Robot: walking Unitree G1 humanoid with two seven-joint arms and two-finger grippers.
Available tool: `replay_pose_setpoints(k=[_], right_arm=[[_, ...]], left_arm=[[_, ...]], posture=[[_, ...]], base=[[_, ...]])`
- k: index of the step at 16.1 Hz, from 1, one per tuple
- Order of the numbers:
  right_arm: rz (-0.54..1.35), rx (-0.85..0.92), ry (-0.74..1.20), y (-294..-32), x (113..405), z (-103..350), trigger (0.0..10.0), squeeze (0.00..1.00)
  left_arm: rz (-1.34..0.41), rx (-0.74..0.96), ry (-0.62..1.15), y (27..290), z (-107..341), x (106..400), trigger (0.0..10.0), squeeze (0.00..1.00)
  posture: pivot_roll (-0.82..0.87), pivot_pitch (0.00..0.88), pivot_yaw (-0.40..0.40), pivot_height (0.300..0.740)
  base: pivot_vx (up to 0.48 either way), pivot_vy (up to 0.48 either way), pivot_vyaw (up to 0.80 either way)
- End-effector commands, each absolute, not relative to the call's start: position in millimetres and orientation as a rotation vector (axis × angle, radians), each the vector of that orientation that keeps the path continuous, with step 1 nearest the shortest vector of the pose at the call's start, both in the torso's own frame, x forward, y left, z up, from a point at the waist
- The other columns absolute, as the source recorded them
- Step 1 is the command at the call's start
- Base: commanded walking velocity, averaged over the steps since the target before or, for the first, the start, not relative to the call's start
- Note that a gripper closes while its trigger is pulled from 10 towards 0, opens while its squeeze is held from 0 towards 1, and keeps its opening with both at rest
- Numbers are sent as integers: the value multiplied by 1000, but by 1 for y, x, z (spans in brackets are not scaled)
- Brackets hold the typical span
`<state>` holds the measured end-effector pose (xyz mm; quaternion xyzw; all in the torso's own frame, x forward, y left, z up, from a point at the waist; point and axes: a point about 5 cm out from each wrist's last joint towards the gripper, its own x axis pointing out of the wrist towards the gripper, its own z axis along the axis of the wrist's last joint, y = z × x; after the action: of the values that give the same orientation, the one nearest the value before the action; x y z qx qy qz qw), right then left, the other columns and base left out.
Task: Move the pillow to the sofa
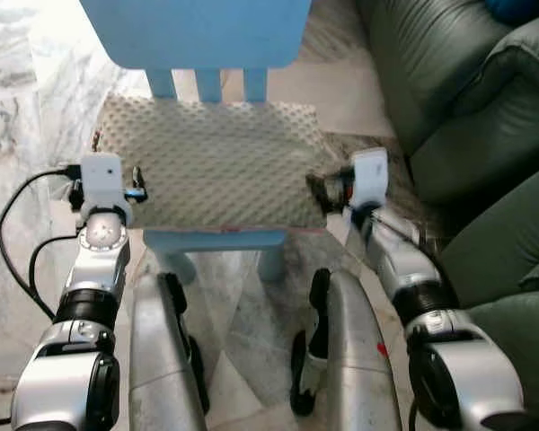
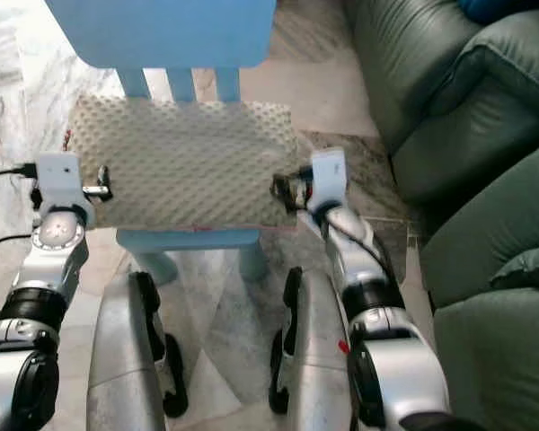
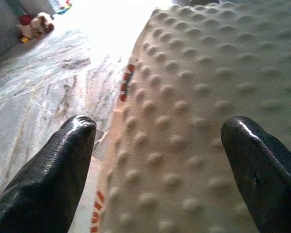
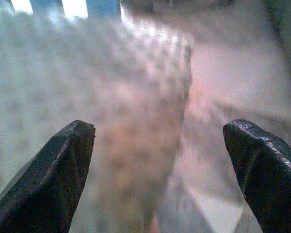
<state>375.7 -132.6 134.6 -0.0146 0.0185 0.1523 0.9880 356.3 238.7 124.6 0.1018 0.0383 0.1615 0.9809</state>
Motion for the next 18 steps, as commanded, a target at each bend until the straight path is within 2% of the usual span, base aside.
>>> replay_pose_setpoints(k=[1,2,3,5,10,11,12,18], right_arm=[[308,-4,86,-132,372,120,10000,0],[317,2,94,-129,372,118,10000,0],[335,26,93,-124,371,115,10000,0],[334,60,112,-116,369,108,10000,0],[305,101,169,-102,366,94,10000,0],[312,114,190,-96,365,91,4980,0],[313,159,202,-91,364,91,0,0],[318,166,225,-86,364,90,0,0]], left_arm=[[384,222,101,250,119,352,10000,1000],[395,226,123,253,116,352,10000,220],[425,218,142,259,114,350,10000,0],[461,204,177,268,109,349,10000,0],[486,131,230,271,95,344,10000,0],[475,116,242,268,92,345,6235,0],[466,107,250,265,89,345,0,0],[456,49,262,260,87,347,0,0]], posture=[[38,357,-56,513],[39,359,-59,513],[40,358,-61,513],[52,354,-68,513],[80,344,-70,513],[80,343,-73,513],[80,343,-73,513],[79,331,-80,513]], base=[[0,0,0],[0,0,0],[0,0,0],[0,0,0],[0,0,0],[0,0,0],[0,0,0],[0,0,0]])
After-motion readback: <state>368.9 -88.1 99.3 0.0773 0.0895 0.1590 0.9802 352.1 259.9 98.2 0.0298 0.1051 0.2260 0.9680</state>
